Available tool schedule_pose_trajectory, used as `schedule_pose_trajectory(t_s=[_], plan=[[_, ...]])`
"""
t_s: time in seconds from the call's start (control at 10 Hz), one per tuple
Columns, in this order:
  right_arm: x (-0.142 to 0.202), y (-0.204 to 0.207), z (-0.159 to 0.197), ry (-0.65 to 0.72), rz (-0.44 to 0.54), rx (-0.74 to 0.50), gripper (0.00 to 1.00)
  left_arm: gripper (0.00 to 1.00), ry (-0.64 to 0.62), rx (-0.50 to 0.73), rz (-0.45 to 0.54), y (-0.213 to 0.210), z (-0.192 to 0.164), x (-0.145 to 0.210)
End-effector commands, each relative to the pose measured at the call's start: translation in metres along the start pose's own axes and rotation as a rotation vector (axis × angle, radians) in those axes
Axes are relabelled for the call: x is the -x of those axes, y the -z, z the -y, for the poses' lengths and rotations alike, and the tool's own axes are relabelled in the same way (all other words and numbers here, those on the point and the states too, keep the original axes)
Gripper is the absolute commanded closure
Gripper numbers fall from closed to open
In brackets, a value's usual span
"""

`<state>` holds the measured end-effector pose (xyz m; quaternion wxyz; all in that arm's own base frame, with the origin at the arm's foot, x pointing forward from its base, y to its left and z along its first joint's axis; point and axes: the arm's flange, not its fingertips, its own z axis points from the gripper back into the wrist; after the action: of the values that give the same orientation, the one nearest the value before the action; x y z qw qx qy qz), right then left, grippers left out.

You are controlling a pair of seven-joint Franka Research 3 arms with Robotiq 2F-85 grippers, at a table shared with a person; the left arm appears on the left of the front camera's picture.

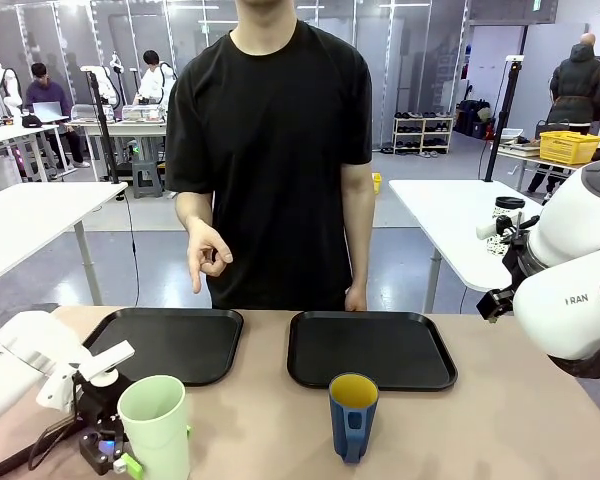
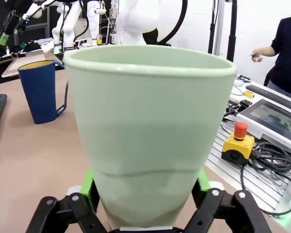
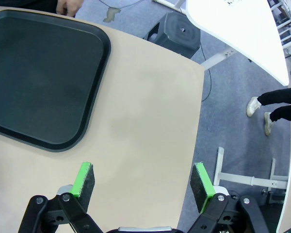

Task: Sort and store the cups by type.
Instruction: Pick up the Reusable plastic cup.

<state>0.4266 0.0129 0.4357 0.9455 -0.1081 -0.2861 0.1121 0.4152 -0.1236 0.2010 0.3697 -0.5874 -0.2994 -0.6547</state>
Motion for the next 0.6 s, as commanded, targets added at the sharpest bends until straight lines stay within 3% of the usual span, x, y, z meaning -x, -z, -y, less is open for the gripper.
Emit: schedule_pose_trajectory(t_s=[0.0,0.4,0.5], plan=[[0.0015,0.0008,0.0007,-0.001,0.0,0.003,0.0,0.21,0.052,-0.003,-0.004,0.0098,0.0293,0.0387],[0.0015,0.0008,0.0007,-0.001,0.0,0.003,0.0,0.58,0.051,-0.03,-0.013,0.0085,0.027,0.0351],[0.0015,0.0008,0.0007,-0.001,0.0,0.003,0.0,0.57,0.055,-0.069,-0.027,0.0075,0.0266,0.0316]])
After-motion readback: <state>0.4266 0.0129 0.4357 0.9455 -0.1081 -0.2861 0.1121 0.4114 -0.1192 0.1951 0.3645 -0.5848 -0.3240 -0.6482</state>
